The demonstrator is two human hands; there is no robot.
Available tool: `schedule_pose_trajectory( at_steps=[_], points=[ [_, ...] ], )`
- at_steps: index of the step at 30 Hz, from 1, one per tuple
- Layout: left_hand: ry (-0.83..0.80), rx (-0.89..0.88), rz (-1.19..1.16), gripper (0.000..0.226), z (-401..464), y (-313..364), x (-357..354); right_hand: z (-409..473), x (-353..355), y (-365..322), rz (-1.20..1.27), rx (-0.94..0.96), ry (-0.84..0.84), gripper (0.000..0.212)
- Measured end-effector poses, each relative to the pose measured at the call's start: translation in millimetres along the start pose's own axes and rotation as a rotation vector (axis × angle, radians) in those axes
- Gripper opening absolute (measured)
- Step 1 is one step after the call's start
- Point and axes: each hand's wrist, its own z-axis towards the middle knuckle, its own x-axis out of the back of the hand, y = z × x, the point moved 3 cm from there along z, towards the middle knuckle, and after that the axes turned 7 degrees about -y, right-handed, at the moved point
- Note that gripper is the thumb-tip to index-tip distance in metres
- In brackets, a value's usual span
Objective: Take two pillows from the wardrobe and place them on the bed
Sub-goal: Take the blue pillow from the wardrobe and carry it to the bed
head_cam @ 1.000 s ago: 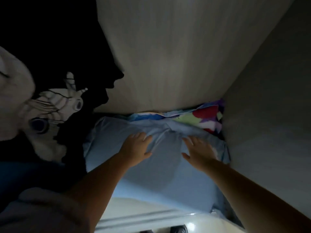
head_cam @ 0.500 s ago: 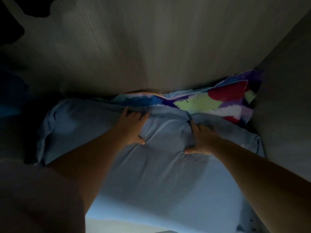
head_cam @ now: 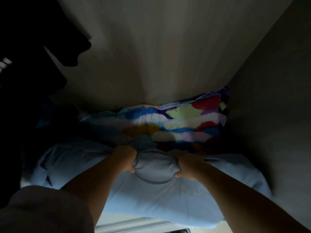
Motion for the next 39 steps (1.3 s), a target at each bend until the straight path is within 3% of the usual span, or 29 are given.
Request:
schedule_pose_trajectory(
  at_steps=[7,14,22,29,35,39],
  points=[
    [0.065,-0.031,-0.094,0.060,-96.7,-1.8,39.9,-105.3,54.4,-10.4,0.008,-0.017,0.000,0.065],
    [0.290,-0.078,-0.037,0.050,-205.9,-16.6,137.7,-236.2,148.6,-31.0,0.016,-0.088,0.279,0.065],
    [0.505,-0.215,0.048,0.050,-316.1,-43.3,196.4,-362.6,196.4,-82.4,-0.003,-0.228,0.404,0.058],
    [0.435,-0.399,0.114,0.044,-386.5,-26.8,186.2,-462.7,156.3,-131.3,0.009,-0.413,0.427,0.053],
    [0.431,-0.587,0.340,0.041,-445.2,63.8,182.6,-564.7,84.0,-127.0,0.144,-0.612,0.405,0.051],
    [0.516,-0.725,0.488,0.042,-488.3,143.7,157.9,-633.8,13.0,-118.2,0.178,-0.744,0.401,0.050]
  ],
)
